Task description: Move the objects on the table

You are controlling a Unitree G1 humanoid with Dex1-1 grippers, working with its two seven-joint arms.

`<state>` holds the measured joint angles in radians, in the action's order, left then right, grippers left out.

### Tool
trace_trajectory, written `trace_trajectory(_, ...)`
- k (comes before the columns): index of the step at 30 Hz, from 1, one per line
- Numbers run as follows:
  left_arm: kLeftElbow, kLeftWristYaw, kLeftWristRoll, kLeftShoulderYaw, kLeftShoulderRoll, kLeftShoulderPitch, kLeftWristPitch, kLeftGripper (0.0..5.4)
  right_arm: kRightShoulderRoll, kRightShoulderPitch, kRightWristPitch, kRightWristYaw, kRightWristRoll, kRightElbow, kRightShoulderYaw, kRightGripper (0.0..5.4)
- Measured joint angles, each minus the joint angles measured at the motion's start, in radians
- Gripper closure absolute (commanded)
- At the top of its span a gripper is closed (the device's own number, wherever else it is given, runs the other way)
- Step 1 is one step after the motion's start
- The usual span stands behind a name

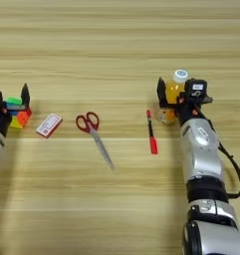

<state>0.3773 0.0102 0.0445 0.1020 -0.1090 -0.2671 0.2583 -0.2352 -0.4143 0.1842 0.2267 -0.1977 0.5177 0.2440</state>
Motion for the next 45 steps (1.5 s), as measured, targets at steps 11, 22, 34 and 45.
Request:
trace_trajectory(11,0.000,0.000,0.000,0.000,0.000,0.000,0.000,0.00,0.002,0.000,-0.001,0.010,-0.002,0.000,-0.007,1.87)
trace_trajectory(22,0.000,0.000,0.000,0.001,0.000,0.000,0.000,0.00,0.002,-0.001,-0.007,0.020,-0.010,-0.001,-0.004,1.90)
trace_trajectory(34,-0.005,-0.023,-0.002,-0.019,-0.002,0.001,0.002,0.00,0.006,0.006,-0.068,0.020,-0.015,-0.070,-0.014,1.90)
trace_trajectory(45,-0.046,-0.084,-0.011,-0.059,-0.002,0.016,0.004,0.00,0.020,0.039,-0.156,0.017,-0.019,-0.262,-0.039,1.90)
